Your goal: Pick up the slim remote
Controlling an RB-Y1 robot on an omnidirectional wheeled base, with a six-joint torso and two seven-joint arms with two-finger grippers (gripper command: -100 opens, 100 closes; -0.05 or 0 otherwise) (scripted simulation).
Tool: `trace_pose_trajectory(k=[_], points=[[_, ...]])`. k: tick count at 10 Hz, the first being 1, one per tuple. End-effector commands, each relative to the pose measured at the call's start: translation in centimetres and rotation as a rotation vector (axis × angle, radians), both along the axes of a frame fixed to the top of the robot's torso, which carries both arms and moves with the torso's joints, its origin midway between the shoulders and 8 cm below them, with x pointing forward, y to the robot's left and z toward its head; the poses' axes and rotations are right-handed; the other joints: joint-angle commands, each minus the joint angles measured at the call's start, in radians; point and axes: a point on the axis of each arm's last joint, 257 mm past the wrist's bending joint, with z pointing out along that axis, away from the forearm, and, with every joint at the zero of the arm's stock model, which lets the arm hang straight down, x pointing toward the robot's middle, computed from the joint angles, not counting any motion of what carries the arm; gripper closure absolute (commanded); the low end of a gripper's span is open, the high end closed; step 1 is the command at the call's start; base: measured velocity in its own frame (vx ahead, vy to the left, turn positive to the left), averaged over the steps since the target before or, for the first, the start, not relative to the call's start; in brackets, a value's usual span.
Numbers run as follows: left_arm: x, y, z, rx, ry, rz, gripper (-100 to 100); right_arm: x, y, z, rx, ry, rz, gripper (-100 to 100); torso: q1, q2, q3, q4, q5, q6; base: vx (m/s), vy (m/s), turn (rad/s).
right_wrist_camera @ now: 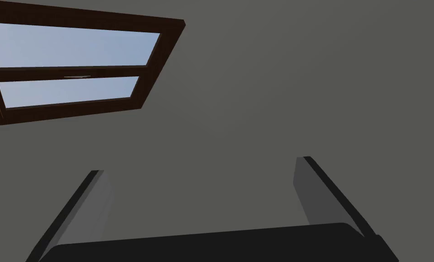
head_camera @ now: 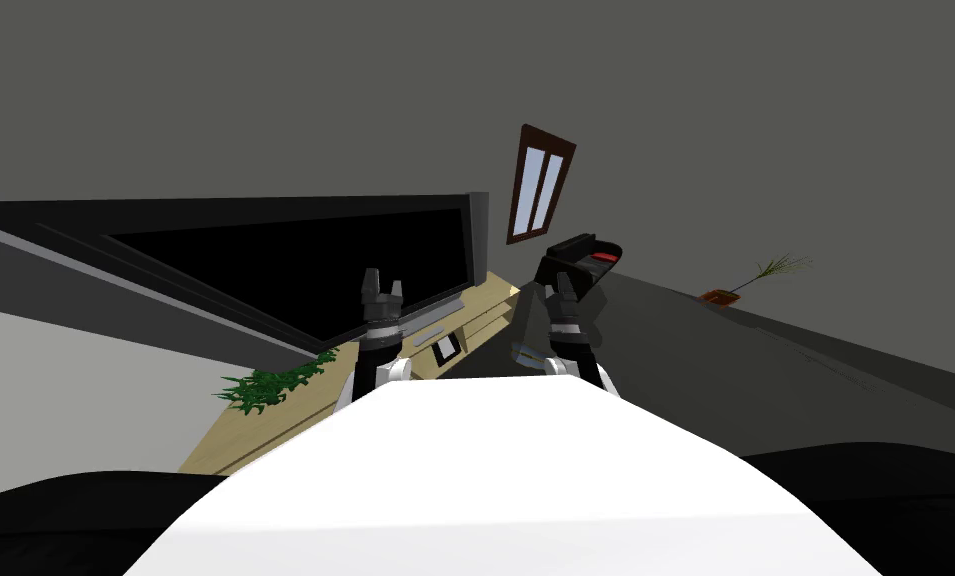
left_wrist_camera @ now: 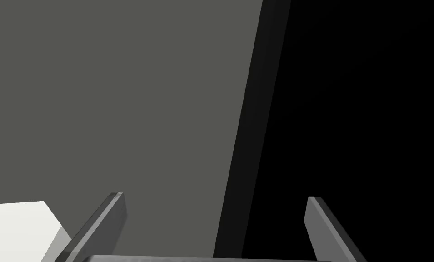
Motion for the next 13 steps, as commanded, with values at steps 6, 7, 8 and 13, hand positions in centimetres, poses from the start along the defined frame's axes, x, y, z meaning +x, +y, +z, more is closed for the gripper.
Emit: trace_pose_trajectory(k=[6, 7, 8, 13], points=[[4.7, 0.3, -4.8, -0.006, 0.185, -0.031, -100, 0.0, 0.0, 0.0, 0.0, 0.0, 0.0, 0, 0.0, 0.001, 0.001, 0.0, 0.0, 0.0, -0.021, -0.009, -0.008], [4.8, 0.3, -4.9, -0.007, 0.193, -0.03, -100, 0.0, 0.0, 0.0, 0.0, 0.0, 0.0, 0, 0.0, 0.001, 0.001, 0.0, 0.0, 0.0, -0.011, -0.005, -0.007], [5.8, 0.4, -6.1, -0.01, 0.235, -0.034, -100, 0.0, 0.0, 0.0, 0.0, 0.0, 0.0, 0, 0.0, 0.001, 0.0, 0.0, 0.0, 0.0, -0.013, -0.005, -0.01], [9.2, 1.2, -10.7, -0.024, 0.394, -0.039, -100, 0.0, 0.0, 0.0, 0.0, 0.0, 0.0, 0, 0.0, 0.001, 0.0, 0.0, 0.0, 0.0, -0.015, -0.008, -0.011]])
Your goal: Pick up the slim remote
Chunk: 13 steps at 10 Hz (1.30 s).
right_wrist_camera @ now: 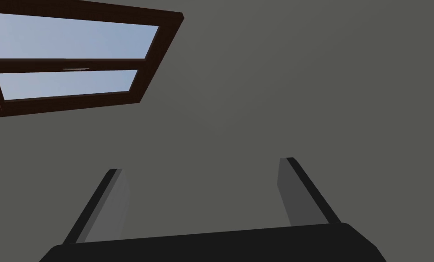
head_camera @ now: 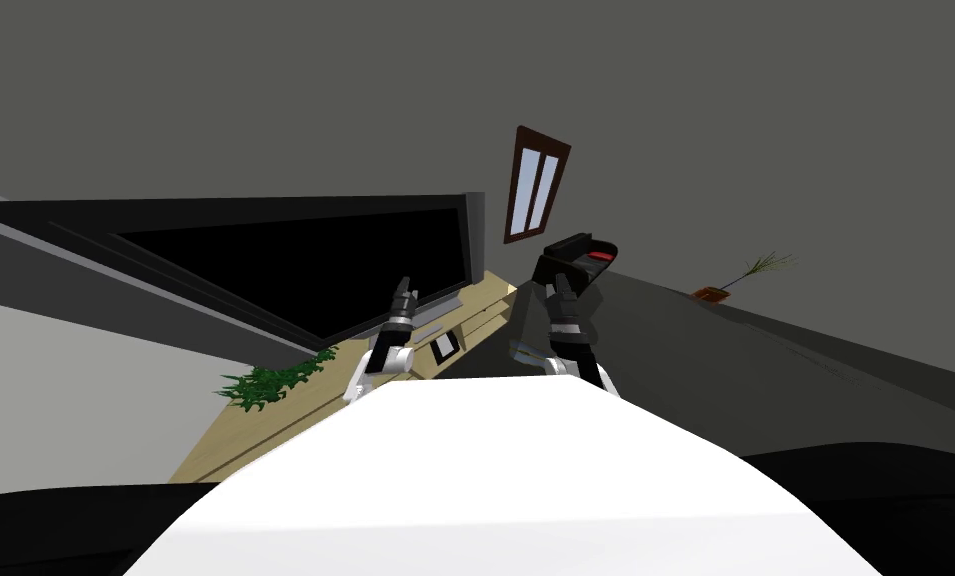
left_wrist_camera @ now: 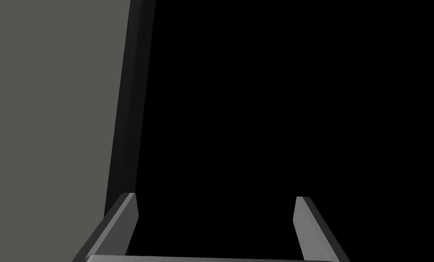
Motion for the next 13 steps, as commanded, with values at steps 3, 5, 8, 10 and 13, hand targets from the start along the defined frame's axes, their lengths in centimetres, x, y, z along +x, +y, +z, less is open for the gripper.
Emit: trace_pose_trajectory(k=[3, 5, 8, 10, 13], points=[[1.4, 0.6, -3.2, -0.009, 0.117, 0.008, -100, 0.0, 0.0, 0.0, 0.0, 0.0, 0.0, 0, 0.0, 0.0, 0.0, 0.0, 0.0, 0.0, -0.01, -0.007, -0.011], [2.5, 1.1, -5.1, -0.015, 0.181, 0.013, -100, 0.0, 0.0, 0.0, 0.0, 0.0, 0.0, 0, 0.0, 0.0, 0.0, 0.0, 0.0, 0.0, -0.01, -0.007, -0.013], [3.4, 1.7, -7.2, -0.022, 0.252, 0.021, -100, 0.0, 0.0, 0.0, 0.0, 0.0, 0.0, 0, 0.0, 0.0, 0.0, 0.0, 0.0, 0.0, -0.003, -0.005, -0.01], [4.2, 2.4, -8.9, -0.029, 0.308, 0.029, -100, 0.0, 0.0, 0.0, 0.0, 0.0, 0.0, 0, 0.0, 0.0, 0.0, 0.0, 0.0, 0.0, -0.002, -0.003, -0.011], [4.9, 3.3, -11.6, -0.04, 0.403, 0.046, -100, 0.0, 0.0, 0.0, 0.0, 0.0, 0.0, 0, 0.0, 0.0, 0.0, 0.0, 0.0, 0.0, -0.005, -0.007, -0.014]])
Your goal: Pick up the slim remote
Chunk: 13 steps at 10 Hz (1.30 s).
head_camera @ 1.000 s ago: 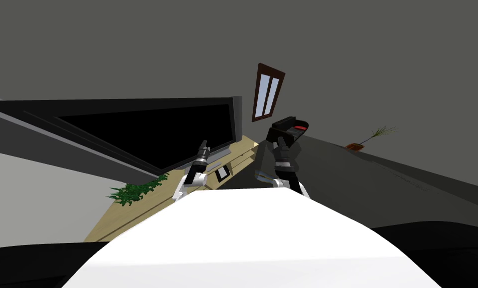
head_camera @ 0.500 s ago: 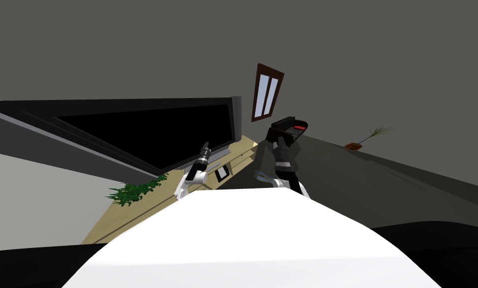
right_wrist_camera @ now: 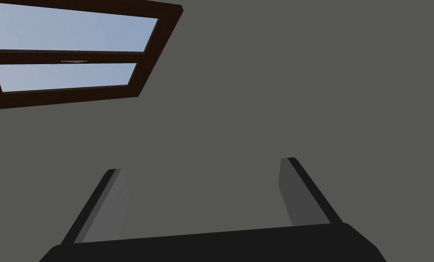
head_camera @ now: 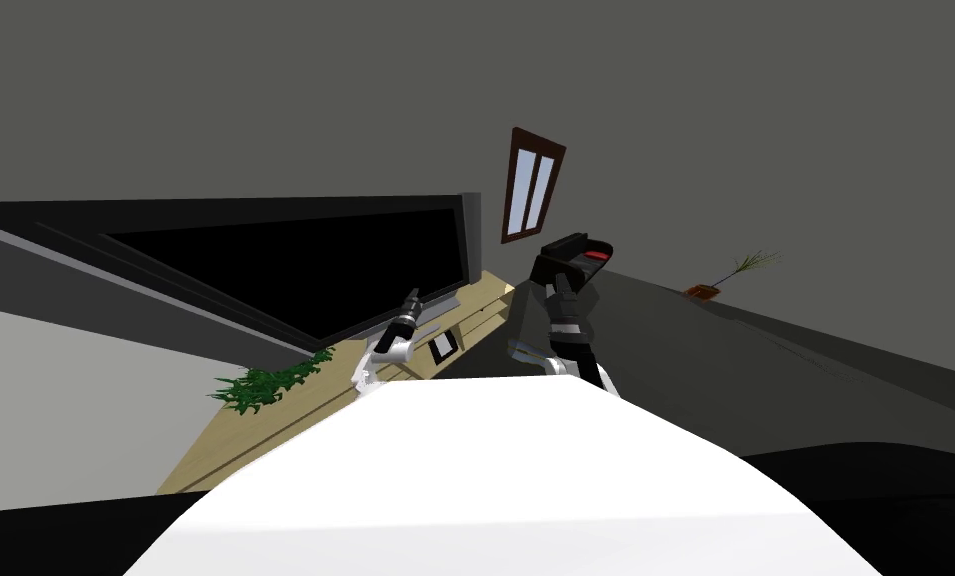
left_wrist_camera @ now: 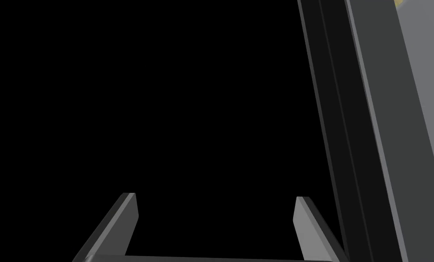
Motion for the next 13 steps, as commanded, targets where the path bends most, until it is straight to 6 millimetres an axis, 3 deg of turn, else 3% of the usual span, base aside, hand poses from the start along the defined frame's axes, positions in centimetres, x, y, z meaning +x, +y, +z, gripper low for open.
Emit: trace_pose_trajectory(k=[1, 6, 10, 13], points=[[0.0, 0.1, -0.6, -0.004, 0.028, 0.005, -100, 0.0, 0.0, 0.0, 0.0, 0.0, 0.0, 0, 0.0, 0.0, 0.0, 0.0, 0.0, 0.0, 0.0, 0.0, 0.0], [1.3, 2.9, -6.4, -0.037, 0.224, 0.058, -100, 0.0, 0.0, 0.0, 0.0, 0.0, 0.0, 0, 0.0, -0.001, 0.0, 0.0, 0.0, 0.0, 0.003, -0.005, -0.02], [1.0, 4.1, -9.4, -0.054, 0.333, 0.089, -100, 0.0, 0.0, 0.0, 0.0, 0.0, 0.0, 0, 0.0, -0.001, 0.0, 0.0, 0.0, 0.0, 0.006, -0.003, -0.011], [0.8, 6.1, -12.8, -0.089, 0.454, 0.138, -100, 0.0, 0.0, 0.0, 0.0, 0.0, 0.0, 0, 0.0, -0.001, -0.001, 0.0, 0.0, 0.0, 0.013, -0.002, -0.022]])
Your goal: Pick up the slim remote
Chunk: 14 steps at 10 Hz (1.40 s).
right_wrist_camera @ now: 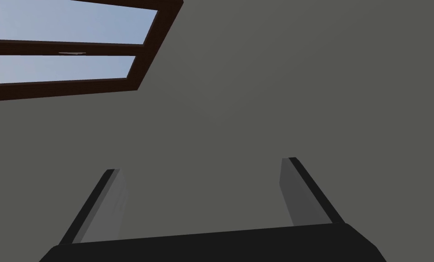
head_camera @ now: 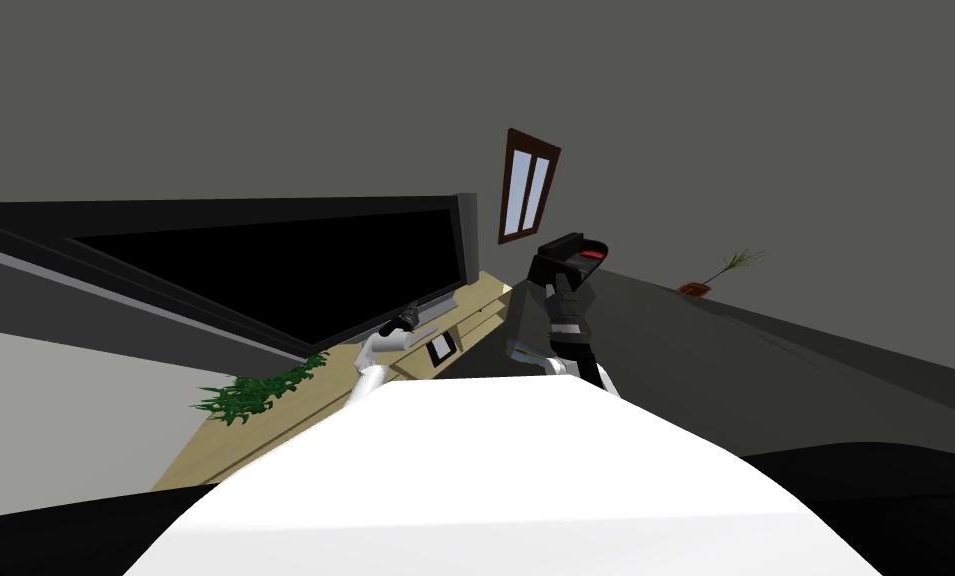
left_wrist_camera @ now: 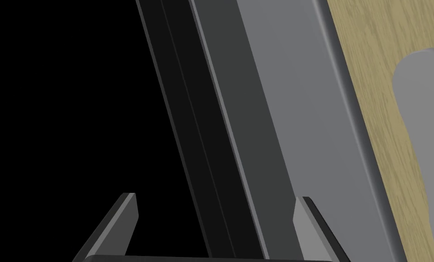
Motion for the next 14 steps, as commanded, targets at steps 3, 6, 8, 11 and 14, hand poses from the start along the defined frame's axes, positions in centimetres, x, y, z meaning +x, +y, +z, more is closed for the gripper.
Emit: trace_pose_trajectory(k=[3, 6, 8, 11, 14], points=[[-0.9, 1.4, -3.3, -0.031, 0.121, 0.048, -100, 0.0, 0.0, 0.0, 0.0, 0.0, 0.0, 0, 0.0, 0.0, 0.0, 0.0, 0.0, 0.0, 0.021, -0.001, -0.019], [-1.7, 2.4, -5.3, -0.054, 0.202, 0.083, -100, 0.0, 0.0, 0.0, 0.0, 0.0, 0.0, 0, 0.0, 0.0, 0.0, 0.0, 0.0, 0.0, 0.016, -0.001, -0.014], [-2.5, 3.2, -7.0, -0.077, 0.27, 0.117, -100, 0.0, 0.0, 0.0, 0.0, 0.0, 0.0, 0, 0.0, -0.001, 0.0, 0.0, 0.0, 0.0, 0.029, 0.003, -0.022], [-3.4, 4.0, -8.5, -0.103, 0.336, 0.151, -100, 0.0, 0.0, 0.0, 0.0, 0.0, 0.0, 0, 0.0, -0.001, 0.0, 0.0, 0.0, 0.0, 0.024, 0.002, -0.014], [-5.2, 5.3, -11.0, -0.157, 0.444, 0.218, -100, 0.0, 0.0, 0.0, 0.0, 0.0, 0.0, 0, 0.0, -0.001, 0.0, 0.0, 0.0, 0.0, 0.032, 0.002, -0.024]])
